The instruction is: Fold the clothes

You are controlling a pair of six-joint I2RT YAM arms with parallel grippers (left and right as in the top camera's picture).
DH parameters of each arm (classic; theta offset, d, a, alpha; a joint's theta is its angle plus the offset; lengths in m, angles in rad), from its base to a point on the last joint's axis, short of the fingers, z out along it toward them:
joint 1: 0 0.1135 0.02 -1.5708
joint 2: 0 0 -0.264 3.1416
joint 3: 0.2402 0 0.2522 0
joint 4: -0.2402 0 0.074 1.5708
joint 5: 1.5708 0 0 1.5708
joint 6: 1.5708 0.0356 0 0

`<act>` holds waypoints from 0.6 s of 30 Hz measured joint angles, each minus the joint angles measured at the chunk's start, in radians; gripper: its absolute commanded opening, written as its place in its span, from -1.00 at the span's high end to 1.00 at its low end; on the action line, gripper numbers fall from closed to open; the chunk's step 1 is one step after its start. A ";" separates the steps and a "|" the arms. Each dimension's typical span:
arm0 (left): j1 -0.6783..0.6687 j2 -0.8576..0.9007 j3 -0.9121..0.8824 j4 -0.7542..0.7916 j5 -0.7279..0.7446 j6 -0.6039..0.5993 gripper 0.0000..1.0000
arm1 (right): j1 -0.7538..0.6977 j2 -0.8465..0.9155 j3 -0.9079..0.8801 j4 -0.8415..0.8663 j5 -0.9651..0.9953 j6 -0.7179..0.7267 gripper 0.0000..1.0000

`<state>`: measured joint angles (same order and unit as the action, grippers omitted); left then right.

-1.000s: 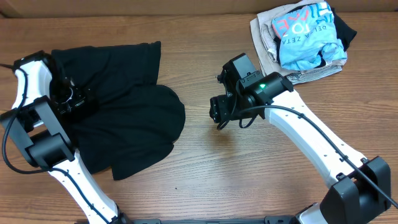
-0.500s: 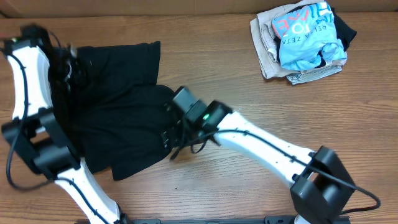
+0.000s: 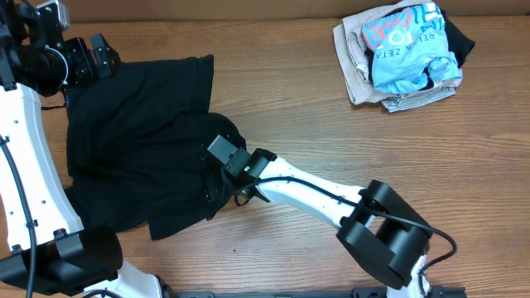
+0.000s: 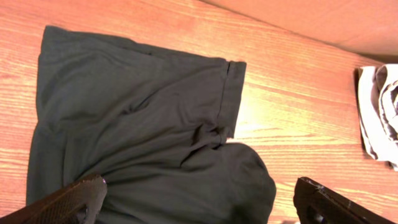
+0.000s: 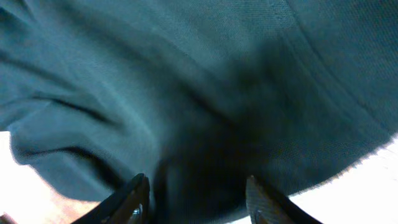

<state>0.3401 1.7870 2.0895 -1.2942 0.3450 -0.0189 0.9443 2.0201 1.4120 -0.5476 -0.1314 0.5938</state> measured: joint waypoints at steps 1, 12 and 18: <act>0.000 0.000 0.000 -0.005 0.000 0.002 -1.00 | 0.000 0.008 0.000 0.007 0.000 -0.003 0.13; 0.000 0.000 -0.002 -0.045 -0.046 0.033 -1.00 | -0.041 0.025 0.001 -0.120 -0.011 -0.021 0.92; 0.000 0.000 -0.002 -0.044 -0.058 0.055 -0.99 | -0.235 0.023 0.001 -0.288 -0.025 -0.079 0.92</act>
<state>0.3397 1.7870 2.0876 -1.3384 0.2874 0.0360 0.7094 2.0426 1.4128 -0.8352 -0.1562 0.5144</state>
